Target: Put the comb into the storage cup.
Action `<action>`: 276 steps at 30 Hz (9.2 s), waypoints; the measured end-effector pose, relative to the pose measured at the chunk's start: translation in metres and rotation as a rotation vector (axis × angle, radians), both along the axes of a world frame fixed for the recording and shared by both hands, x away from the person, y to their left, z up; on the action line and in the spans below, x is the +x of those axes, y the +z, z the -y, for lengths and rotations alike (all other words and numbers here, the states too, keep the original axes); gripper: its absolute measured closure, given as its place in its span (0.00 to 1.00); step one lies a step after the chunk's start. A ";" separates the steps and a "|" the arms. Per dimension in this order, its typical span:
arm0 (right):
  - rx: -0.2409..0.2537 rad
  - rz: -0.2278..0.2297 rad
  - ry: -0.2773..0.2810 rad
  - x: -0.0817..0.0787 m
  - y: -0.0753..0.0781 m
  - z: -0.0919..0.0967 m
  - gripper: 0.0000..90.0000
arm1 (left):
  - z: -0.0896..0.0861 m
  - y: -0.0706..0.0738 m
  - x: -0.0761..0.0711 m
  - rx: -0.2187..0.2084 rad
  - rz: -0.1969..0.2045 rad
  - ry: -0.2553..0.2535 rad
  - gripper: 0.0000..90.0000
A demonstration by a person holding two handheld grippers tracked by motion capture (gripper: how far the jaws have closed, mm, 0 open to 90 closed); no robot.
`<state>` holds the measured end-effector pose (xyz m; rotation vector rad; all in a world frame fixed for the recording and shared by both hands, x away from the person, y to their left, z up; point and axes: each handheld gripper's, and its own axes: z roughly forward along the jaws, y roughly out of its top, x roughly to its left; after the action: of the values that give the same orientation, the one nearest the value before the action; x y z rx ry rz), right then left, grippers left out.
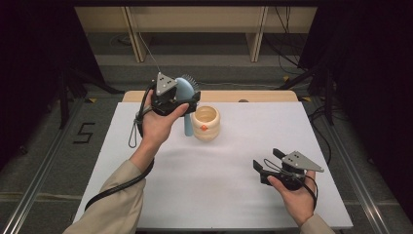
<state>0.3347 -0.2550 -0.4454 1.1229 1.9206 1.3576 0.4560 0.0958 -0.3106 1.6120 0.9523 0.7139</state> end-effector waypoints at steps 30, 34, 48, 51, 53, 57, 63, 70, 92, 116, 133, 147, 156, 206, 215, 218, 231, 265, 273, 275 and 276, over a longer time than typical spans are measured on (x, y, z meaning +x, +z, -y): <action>0.004 -0.002 -0.004 -0.002 0.000 0.001 0.17 | 0.008 0.011 0.014 0.001 0.015 0.014 0.22; 0.002 -0.003 -0.002 -0.002 0.000 0.002 0.17 | 0.008 0.013 0.016 0.001 0.018 0.018 0.22; 0.002 -0.008 -0.005 -0.002 0.000 0.003 0.17 | 0.014 0.019 0.018 0.001 0.030 0.012 0.22; 0.001 -0.009 -0.005 -0.002 -0.001 0.003 0.17 | 0.015 0.020 0.019 0.006 0.034 0.007 0.22; 0.000 -0.009 -0.005 -0.002 -0.001 0.003 0.17 | 0.015 0.020 0.020 0.003 0.035 0.000 0.22; -0.001 -0.011 -0.006 -0.002 -0.001 0.003 0.17 | 0.017 0.020 0.021 0.004 0.036 -0.003 0.22; -0.002 -0.010 -0.006 -0.002 -0.001 0.003 0.17 | 0.019 0.023 0.023 0.008 0.040 -0.008 0.22; -0.002 -0.011 -0.003 -0.002 -0.001 0.004 0.17 | 0.021 0.025 0.025 0.003 0.041 -0.004 0.22; 0.003 -0.012 0.001 -0.001 -0.002 0.003 0.17 | 0.027 0.027 0.034 -0.012 0.050 -0.019 0.22; 0.000 -0.016 0.002 -0.002 -0.002 0.003 0.17 | 0.031 0.023 0.045 -0.018 0.046 -0.001 0.22; 0.000 -0.017 0.006 -0.002 -0.003 0.003 0.17 | 0.038 0.025 0.049 -0.022 0.048 -0.025 0.22; -0.002 -0.018 0.009 -0.002 -0.003 0.003 0.17 | 0.044 0.019 0.051 -0.011 0.041 -0.040 0.22; -0.004 -0.020 0.012 -0.002 -0.003 0.002 0.17 | 0.045 0.016 0.053 -0.009 0.039 -0.042 0.22; -0.002 -0.024 0.012 -0.002 -0.004 0.002 0.17 | 0.051 -0.006 0.065 0.023 0.009 -0.023 0.22; -0.002 -0.023 0.012 -0.002 -0.004 0.002 0.17 | 0.052 -0.010 0.067 0.028 0.003 -0.018 0.22; -0.002 -0.023 0.012 -0.002 -0.004 0.002 0.17 | 0.053 -0.010 0.068 0.029 0.003 -0.018 0.22; -0.003 -0.024 0.013 -0.002 -0.004 0.003 0.17 | 0.054 -0.015 0.070 0.034 -0.009 -0.015 0.22; -0.002 -0.021 0.015 -0.002 -0.005 0.003 0.17 | 0.059 -0.027 0.076 0.049 -0.037 -0.014 0.22; -0.002 -0.020 0.016 -0.002 -0.005 0.003 0.17 | 0.059 -0.032 0.078 0.053 -0.048 -0.008 0.22; -0.002 -0.021 0.016 -0.002 -0.005 0.003 0.17 | 0.059 -0.032 0.078 0.053 -0.049 -0.008 0.22; -0.002 -0.021 0.016 -0.002 -0.005 0.003 0.17 | 0.060 -0.033 0.079 0.053 -0.051 -0.009 0.22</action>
<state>0.3329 -0.2578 -0.4504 1.1275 1.9489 1.3574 0.5346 0.0362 -0.3434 1.6867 0.9698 0.6998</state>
